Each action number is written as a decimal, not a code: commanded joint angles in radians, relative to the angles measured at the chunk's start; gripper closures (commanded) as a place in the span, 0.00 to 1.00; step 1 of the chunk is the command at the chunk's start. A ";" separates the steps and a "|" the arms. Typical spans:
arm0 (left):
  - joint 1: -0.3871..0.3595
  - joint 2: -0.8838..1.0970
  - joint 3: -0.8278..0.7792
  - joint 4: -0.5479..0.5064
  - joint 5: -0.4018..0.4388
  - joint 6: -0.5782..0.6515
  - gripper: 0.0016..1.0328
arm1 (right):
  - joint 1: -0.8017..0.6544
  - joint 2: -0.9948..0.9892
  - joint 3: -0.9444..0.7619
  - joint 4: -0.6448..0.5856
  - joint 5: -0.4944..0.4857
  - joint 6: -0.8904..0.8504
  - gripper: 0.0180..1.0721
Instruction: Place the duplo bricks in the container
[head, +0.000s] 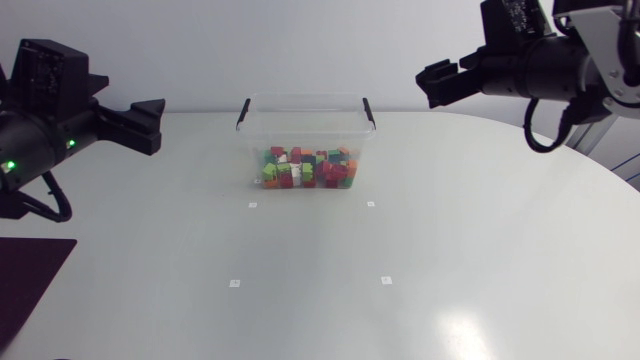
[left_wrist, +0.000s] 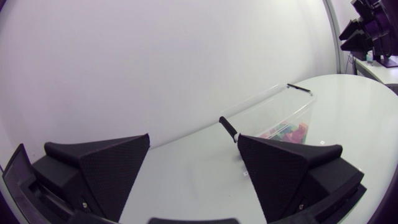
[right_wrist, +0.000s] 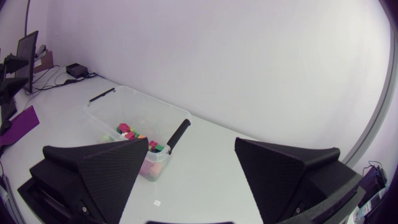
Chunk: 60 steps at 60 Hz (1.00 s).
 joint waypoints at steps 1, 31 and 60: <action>0.005 -0.049 -0.059 -0.002 -0.010 0.027 0.05 | -0.009 -0.066 -0.072 0.008 0.015 -0.007 0.05; 0.011 -0.336 -0.265 -0.036 -0.010 0.029 0.05 | -0.022 -0.400 -0.361 0.046 0.135 -0.030 0.05; 0.083 -0.591 -0.438 -0.060 -0.010 0.064 0.05 | -0.091 -0.707 -0.571 0.029 0.169 -0.070 0.05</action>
